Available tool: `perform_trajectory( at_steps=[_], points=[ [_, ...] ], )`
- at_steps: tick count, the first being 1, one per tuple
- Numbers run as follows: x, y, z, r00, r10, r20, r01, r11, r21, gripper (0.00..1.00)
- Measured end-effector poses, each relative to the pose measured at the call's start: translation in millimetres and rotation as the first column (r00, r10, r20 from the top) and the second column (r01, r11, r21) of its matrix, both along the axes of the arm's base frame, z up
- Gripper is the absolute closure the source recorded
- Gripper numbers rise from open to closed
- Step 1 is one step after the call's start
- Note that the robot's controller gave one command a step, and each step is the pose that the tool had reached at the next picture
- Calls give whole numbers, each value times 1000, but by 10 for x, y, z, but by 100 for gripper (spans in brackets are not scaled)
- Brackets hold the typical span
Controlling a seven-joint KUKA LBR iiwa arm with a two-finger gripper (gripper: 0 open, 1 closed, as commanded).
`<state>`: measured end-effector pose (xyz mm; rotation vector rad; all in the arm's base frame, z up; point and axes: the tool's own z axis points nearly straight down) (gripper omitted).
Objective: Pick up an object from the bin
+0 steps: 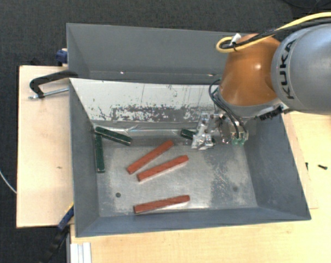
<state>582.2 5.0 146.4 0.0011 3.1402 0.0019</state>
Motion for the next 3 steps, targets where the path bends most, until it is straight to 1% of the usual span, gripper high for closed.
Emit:
perform_trajectory(
  at_steps=[1,2,3],
  points=[
    [0,0,0,1000,0,0,0,1000,0,0],
    [0,0,0,1000,0,0,0,1000,0,0],
    [74,26,-690,993,121,-7,-121,993,0,100]
  ],
)
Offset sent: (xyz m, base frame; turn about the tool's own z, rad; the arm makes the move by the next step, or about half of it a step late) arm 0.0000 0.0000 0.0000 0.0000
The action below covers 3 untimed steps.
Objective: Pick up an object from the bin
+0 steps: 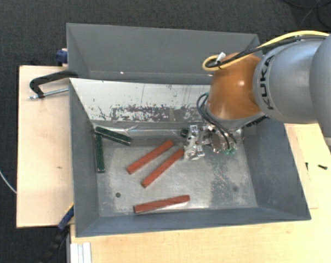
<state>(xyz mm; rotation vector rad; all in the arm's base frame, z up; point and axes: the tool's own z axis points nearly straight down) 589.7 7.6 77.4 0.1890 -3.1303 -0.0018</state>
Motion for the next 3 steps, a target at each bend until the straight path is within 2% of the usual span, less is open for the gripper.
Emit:
perform_trajectory(
  at_steps=[1,2,3],
  points=[
    [9,-9,-26,1000,-2,12,2,1000,-1,0],
    [8,-8,-26,1000,-2,12,2,1000,-1,0],
    [0,606,3,988,153,6,-153,988,-2,100]
  ],
)
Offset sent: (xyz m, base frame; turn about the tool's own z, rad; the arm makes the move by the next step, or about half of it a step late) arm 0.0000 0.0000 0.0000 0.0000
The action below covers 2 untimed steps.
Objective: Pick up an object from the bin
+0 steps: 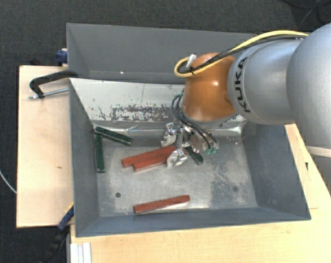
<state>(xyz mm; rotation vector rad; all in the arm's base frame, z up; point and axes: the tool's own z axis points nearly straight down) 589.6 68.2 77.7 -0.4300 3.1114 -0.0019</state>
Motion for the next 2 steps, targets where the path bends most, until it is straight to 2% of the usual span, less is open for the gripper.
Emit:
perform_trajectory(
  at_steps=[1,2],
  points=[
    [1,0,0,1000,0,0,0,1000,0,100],
    [-19,280,1685,1000,14,13,-14,1000,4,100]
  ],
)
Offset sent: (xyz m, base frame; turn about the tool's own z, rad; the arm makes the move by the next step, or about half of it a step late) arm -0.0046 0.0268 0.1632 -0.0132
